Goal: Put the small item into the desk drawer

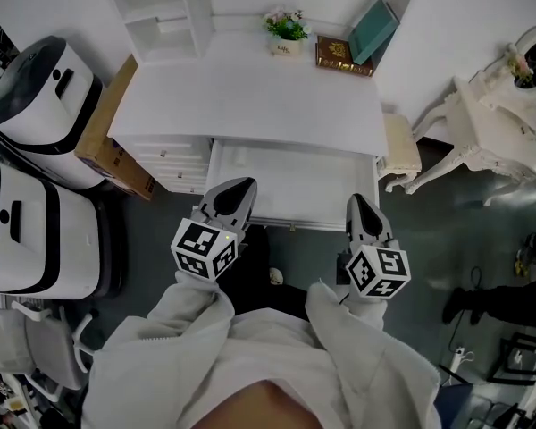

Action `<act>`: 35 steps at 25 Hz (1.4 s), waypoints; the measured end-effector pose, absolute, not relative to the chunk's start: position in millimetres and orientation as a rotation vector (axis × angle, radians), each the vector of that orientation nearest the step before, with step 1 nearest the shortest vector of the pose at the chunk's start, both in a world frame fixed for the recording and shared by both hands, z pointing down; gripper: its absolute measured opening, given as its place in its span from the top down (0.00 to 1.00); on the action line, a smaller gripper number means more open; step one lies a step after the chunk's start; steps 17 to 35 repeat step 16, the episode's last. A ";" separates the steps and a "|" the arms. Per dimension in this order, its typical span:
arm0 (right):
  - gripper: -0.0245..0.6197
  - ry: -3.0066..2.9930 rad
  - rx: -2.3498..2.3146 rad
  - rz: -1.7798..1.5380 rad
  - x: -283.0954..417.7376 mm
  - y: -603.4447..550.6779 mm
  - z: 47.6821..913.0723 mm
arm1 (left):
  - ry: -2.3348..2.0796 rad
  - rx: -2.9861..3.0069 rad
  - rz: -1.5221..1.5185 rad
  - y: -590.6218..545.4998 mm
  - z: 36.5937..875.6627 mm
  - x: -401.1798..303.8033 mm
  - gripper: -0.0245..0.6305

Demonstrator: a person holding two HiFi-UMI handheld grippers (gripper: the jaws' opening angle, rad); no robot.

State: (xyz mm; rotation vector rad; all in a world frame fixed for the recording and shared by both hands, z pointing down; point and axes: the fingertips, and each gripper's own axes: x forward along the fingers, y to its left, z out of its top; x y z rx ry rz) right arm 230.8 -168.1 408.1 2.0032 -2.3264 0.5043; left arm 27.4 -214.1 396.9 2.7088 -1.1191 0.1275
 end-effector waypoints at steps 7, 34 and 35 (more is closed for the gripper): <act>0.90 -2.340 1.989 0.525 222.3 -168.3 411.1 | -1.092 2.716 0.161 -211.2 400.9 29.2 0.93; 0.90 -2.350 1.964 0.542 207.2 -171.6 419.1 | -1.086 2.706 0.162 -211.4 406.7 19.3 0.93; 0.90 -2.350 1.964 0.542 207.2 -171.6 419.1 | -1.086 2.706 0.162 -211.4 406.7 19.3 0.93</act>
